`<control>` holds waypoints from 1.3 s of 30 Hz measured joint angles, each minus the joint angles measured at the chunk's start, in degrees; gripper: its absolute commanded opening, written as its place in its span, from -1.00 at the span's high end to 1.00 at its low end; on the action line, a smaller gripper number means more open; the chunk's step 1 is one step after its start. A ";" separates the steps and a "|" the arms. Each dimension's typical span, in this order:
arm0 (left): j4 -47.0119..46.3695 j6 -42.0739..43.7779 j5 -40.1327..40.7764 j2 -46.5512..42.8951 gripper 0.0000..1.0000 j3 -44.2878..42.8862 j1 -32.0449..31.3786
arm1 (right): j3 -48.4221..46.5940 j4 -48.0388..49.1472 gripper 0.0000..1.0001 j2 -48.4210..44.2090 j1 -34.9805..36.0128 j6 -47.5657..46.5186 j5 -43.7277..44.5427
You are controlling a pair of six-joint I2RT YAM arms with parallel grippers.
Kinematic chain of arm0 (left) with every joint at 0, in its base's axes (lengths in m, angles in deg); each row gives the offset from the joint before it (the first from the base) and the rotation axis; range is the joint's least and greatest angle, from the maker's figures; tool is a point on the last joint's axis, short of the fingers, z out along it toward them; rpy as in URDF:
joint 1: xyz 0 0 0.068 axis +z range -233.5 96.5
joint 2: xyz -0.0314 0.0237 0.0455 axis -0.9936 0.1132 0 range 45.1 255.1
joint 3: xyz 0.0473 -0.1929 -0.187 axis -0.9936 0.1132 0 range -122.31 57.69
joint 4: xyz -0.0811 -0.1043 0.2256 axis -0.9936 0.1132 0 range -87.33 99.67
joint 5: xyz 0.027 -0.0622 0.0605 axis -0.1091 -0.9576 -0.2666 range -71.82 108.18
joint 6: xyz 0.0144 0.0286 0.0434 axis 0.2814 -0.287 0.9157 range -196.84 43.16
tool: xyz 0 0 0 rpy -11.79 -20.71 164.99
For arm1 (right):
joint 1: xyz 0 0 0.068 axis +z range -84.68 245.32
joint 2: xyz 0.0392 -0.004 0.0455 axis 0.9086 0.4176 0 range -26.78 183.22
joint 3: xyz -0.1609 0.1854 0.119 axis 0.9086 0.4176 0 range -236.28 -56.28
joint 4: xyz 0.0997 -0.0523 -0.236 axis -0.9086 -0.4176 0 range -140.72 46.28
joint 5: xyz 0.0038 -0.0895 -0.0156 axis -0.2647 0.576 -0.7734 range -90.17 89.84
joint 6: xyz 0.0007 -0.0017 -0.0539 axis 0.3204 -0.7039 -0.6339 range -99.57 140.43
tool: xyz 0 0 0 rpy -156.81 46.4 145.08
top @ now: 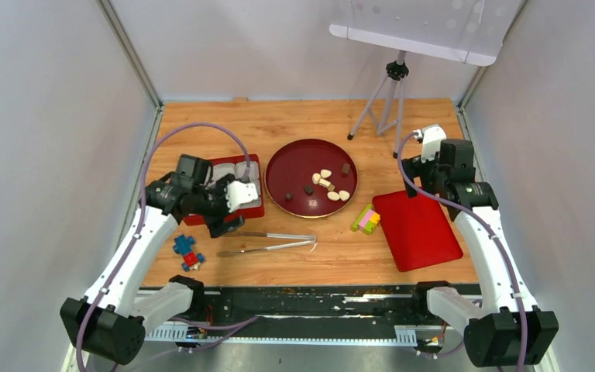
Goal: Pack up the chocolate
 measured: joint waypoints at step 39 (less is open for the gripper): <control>-7.61 4.42 11.10 15.80 0.19 16.63 -22.01 | 1.88 -6.78 -0.75 -5.09 0.00 -11.10 -26.18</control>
